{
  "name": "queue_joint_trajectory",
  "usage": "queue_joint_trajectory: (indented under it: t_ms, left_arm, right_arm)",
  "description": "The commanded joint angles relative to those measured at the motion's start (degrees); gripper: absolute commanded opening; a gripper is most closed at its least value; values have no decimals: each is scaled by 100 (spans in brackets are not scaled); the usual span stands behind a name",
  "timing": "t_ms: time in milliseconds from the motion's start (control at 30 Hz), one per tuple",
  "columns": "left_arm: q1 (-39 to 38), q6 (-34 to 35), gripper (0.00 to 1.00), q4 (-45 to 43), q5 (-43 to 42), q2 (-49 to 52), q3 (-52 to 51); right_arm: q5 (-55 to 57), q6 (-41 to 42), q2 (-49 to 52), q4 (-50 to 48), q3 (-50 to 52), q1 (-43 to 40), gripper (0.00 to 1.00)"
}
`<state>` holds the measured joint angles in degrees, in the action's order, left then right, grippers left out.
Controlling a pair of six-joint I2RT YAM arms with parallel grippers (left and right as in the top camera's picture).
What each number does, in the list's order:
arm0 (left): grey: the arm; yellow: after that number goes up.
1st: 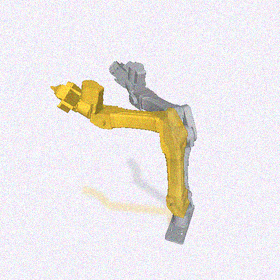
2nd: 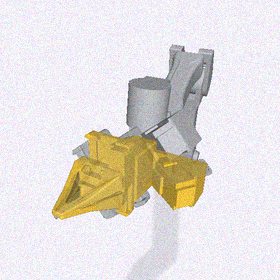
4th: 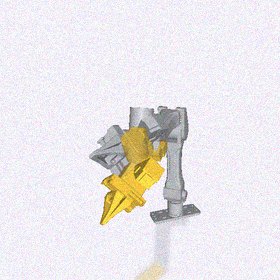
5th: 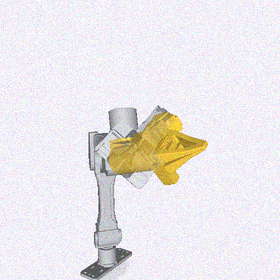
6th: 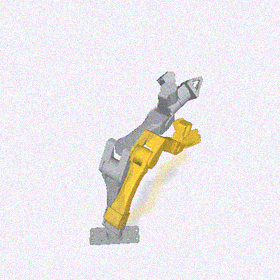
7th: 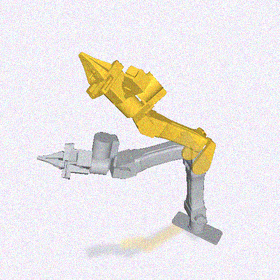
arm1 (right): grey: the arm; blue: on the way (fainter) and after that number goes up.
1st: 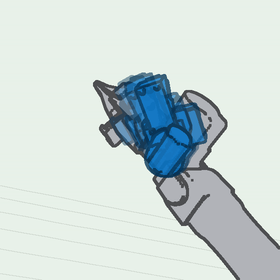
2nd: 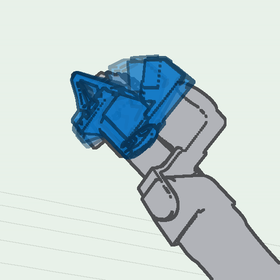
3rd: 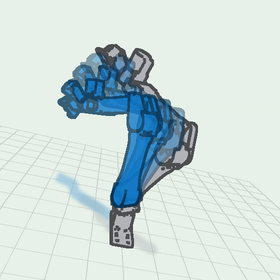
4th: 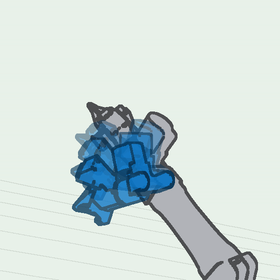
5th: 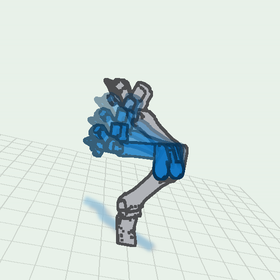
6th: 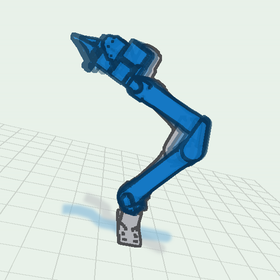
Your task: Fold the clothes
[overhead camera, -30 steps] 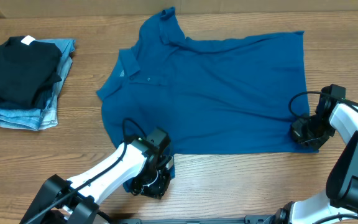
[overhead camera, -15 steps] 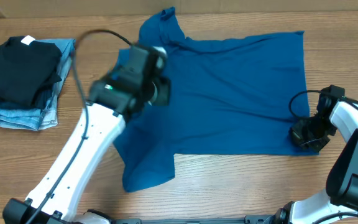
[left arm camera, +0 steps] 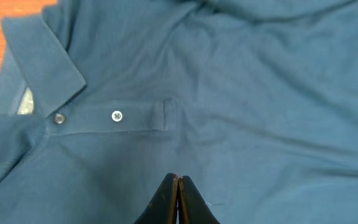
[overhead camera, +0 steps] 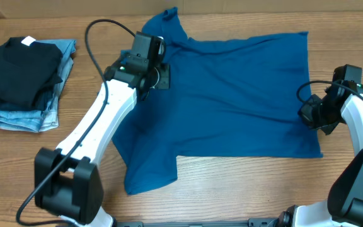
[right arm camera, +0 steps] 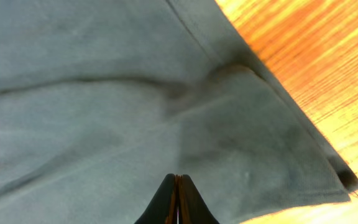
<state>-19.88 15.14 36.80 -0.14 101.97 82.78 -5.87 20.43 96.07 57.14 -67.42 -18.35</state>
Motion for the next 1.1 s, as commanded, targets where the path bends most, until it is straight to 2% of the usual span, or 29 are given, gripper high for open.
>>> queue_joint_trajectory:
  t_ms: [0, 300, 400, 533, 767, 900, 1067]
  left_arm:
    - [4, -256, 7, -133, 107, 175, 70]
    - [11, -254, 9, -586, 358, 221, 70]
    - [11, -280, 9, -662, 376, 223, 70]
    - [9, -297, 9, -662, 374, 223, 70]
    - [9, -299, 9, -570, 374, 223, 70]
    - [9, -295, 8, -603, 372, 225, 70]
    - [9, -297, 6, -640, 376, 229, 68]
  right_arm:
    - [-170, -142, -81, -155, 203, 37, 4]
    - [-345, -138, -81, -986, 1572, 39, 4]
    - [-339, -61, -81, -848, 1853, 39, 4]
    - [-323, 83, -81, -275, 1908, 39, 4]
    - [-514, -122, -205, -87, 1541, 39, 4]
    - [-490, -262, -356, -457, 1370, 39, 4]
    - [-479, -243, -199, -1451, 1482, 39, 4]
